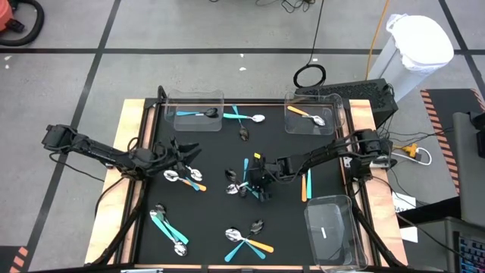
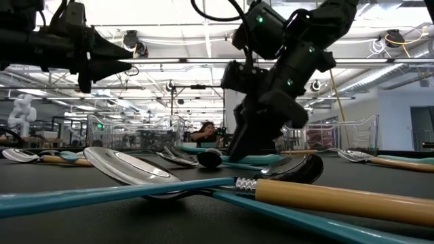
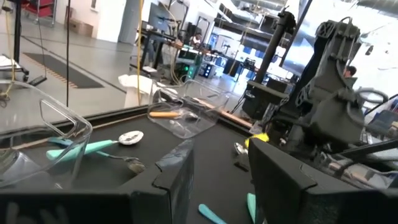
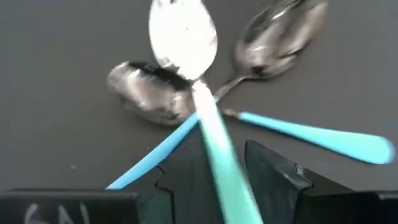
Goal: Sort silverware by color (type)
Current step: Put the light blue spoon into the bottom right transparent bin
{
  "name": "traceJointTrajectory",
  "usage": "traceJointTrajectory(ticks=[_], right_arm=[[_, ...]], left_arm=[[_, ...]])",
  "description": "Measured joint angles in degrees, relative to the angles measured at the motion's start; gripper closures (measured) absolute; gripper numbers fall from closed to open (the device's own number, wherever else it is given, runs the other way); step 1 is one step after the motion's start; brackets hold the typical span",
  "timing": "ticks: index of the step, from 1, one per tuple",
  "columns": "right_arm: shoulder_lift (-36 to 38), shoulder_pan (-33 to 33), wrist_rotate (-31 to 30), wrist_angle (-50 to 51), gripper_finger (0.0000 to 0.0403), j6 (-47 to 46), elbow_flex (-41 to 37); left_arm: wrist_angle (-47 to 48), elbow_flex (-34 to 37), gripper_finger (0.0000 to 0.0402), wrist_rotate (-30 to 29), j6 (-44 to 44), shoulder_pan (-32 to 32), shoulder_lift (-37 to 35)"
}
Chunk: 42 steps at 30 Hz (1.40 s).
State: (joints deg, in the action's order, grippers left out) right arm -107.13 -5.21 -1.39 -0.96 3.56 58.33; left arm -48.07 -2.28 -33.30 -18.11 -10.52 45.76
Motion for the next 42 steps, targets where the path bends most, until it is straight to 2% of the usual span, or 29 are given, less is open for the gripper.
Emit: traceJointTrajectory(ticks=[7, 13, 21, 27, 30, 33, 38, 42], right_arm=[[-2.8, 0.0, 0.3, -0.9, 0.0278, -3.0, 0.2], [0.8, 0.0, 0.1, 3.7, 0.0359, -8.0, 0.0], [16.6, -1.4, -1.9, 22.4, 0.0359, -16.6, 3.2], [29.9, -3.8, -1.3, 37.5, 0.0358, -27.6, 3.6], [35.0, -6.6, -2.3, 48.9, 0.0358, -36.7, 3.6], [39.3, -11.1, -5.2, 55.8, 0.0357, -49.9, 3.6], [43.1, -22.0, -7.0, 62.5, 0.0357, -68.1, 3.6], [43.0, -31.2, -7.5, 64.3, 0.0356, -77.2, 3.6]], left_arm=[[1.2, 0.0, 0.0246, -0.1, -1.2, 0.0, 0.0], [1.2, 0.0, 0.0246, 0.0, -1.2, 0.0, 0.0], [1.1, 0.0, 0.0246, 0.0, -1.7, 0.0, 0.0], [1.3, 0.0, 0.0246, -0.1, -2.5, 0.0, 0.0], [2.4, 0.0, 0.0246, -0.1, -2.6, 0.0, 0.0], [2.5, 0.0, 0.0246, -0.5, -2.8, 0.0, 0.0], [2.7, 0.0, 0.0246, -2.5, -2.6, 0.0, 0.0], [2.8, 0.0, 0.0246, -5.0, -2.4, 0.0, 0.0]])
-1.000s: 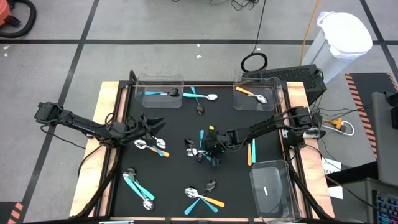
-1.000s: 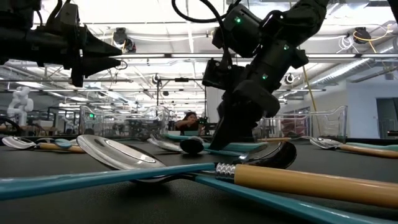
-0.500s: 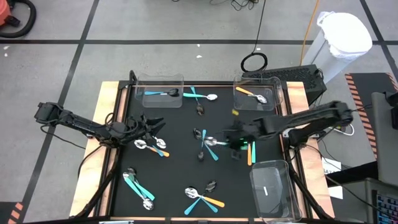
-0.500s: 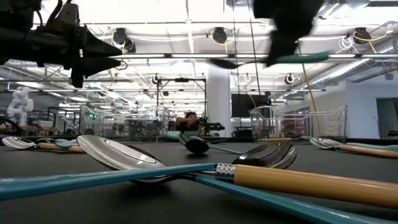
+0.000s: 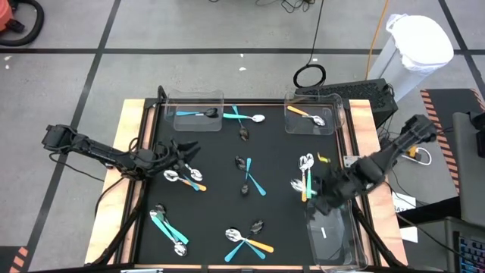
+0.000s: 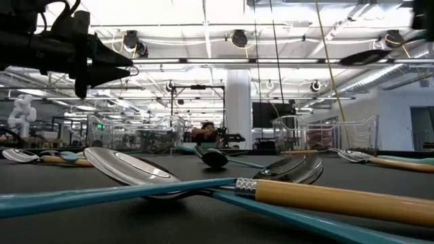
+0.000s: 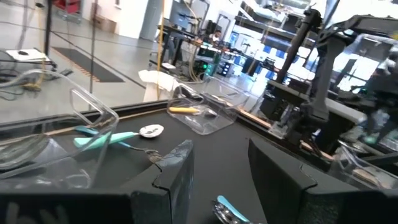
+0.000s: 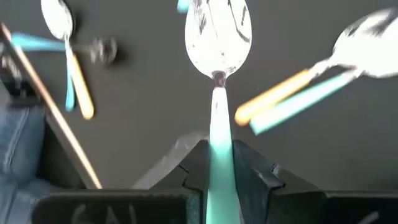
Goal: Sort silverware by color (type)
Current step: Put the light blue spoon into the bottom right transparent bin
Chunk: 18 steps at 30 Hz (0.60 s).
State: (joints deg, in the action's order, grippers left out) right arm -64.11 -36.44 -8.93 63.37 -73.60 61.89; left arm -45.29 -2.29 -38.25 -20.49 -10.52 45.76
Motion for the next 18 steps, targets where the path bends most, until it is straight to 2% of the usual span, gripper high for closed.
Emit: traceJointTrajectory(ticks=[7, 11, 18], right_arm=[[-3.5, -13.3, 0.2, 0.0, 0.0356, -13.9, 0.0], [-6.8, -19.4, 0.0, -0.9, 0.0355, -25.0, 0.0], [-15.1, -25.4, 0.1, -4.3, 0.0355, -38.1, 0.0]], left_arm=[[0.1, 0.0, 0.0246, -0.8, 0.0, 0.0, 0.0], [1.0, 0.0, 0.0246, -1.1, 0.0, 0.0, 0.0], [1.4, 0.0, 0.0246, -2.7, 0.2, 0.0, 0.0]])
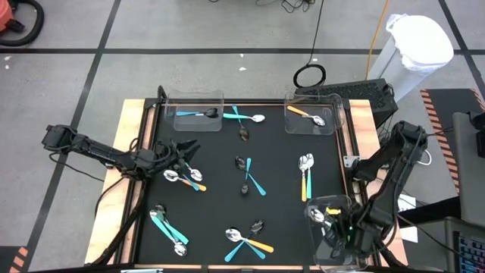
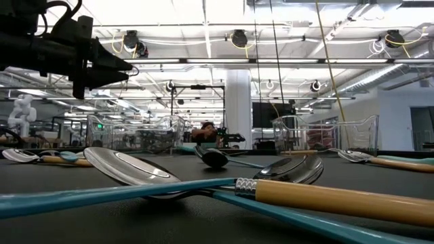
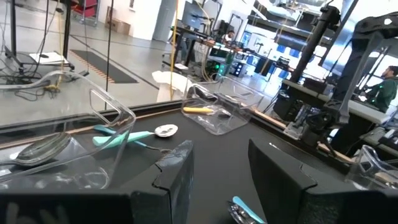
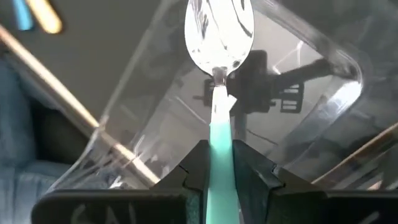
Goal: Sort silverware by color (type)
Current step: Put the light blue spoon into the bottom right transparent bin, then put the blue spoon into the top right transparent bin
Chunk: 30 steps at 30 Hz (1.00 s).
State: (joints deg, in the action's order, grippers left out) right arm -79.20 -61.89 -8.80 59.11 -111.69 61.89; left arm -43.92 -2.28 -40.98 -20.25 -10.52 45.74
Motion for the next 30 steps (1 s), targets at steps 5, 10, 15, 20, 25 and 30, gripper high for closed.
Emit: traceJointTrajectory(ticks=[5, 10, 15, 20, 25, 30], right_arm=[[-5.3, -0.9, -0.1, -2.9, 0.0348, -3.3, 0.0], [-8.9, -0.9, 1.6, -5.1, 0.0301, -3.4, 0.0], [-9.7, -0.9, 3.1, -5.9, 0.0246, -6.6, 0.0], [-8.2, -0.8, 2.9, -5.7, 0.0227, -6.9, 0.1], [-4.6, 0.3, -0.7, -5.5, 0.0235, -2.2, 1.4], [0.5, 2.0, -13.4, -5.5, 0.0242, 6.2, 2.0]], left_arm=[[0.0, 0.0, 0.0246, 0.0, 0.0, 0.0, 0.0], [-0.1, 0.0, 0.0246, -0.2, -0.3, 0.0, 0.0], [-0.7, 0.0, 0.0246, -2.9, -0.3, 0.0, 0.0], [-0.7, 0.0, 0.0246, -2.8, -0.4, 0.0, 0.0], [-0.7, 0.0, 0.0246, -2.1, -1.1, 0.0, 0.0], [-0.6, 0.0, 0.0246, 0.6, -2.1, -0.1, 0.0]])
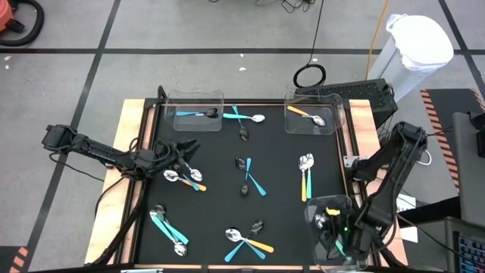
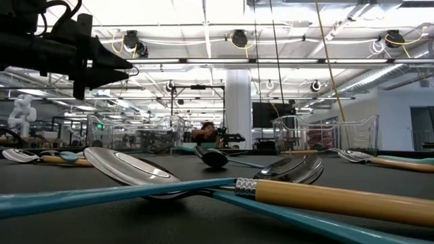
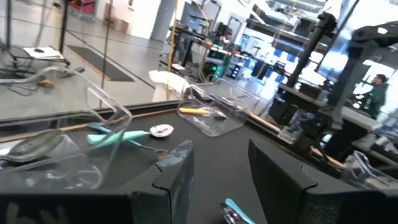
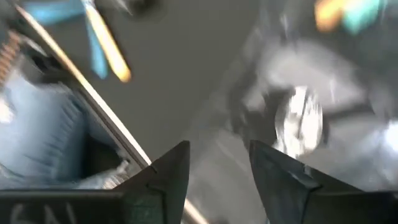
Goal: Sort silverware by color (type)
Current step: Put the blue spoon into the top right transparent bin
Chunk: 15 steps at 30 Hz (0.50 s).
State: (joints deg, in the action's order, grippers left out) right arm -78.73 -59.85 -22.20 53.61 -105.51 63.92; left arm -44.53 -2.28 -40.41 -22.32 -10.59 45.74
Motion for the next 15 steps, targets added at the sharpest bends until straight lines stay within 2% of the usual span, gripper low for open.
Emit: traceJointTrajectory(ticks=[6, 10, 15], right_arm=[[5.0, 4.2, -11.9, 2.9, 0.0243, 12.1, 0.0], [7.9, 10.3, -15.8, 6.7, 0.0243, 21.5, 0.0], [11.0, 23.0, -16.9, 17.0, 0.0243, 28.3, 0.0]], left_arm=[[1.2, 0.0, 0.0246, 2.3, -2.9, -0.3, 0.0], [3.6, 0.0, 0.0246, 2.7, -2.9, -1.3, 0.0], [5.2, 0.0, 0.0246, -0.1, -2.9, -1.5, 0.0]])
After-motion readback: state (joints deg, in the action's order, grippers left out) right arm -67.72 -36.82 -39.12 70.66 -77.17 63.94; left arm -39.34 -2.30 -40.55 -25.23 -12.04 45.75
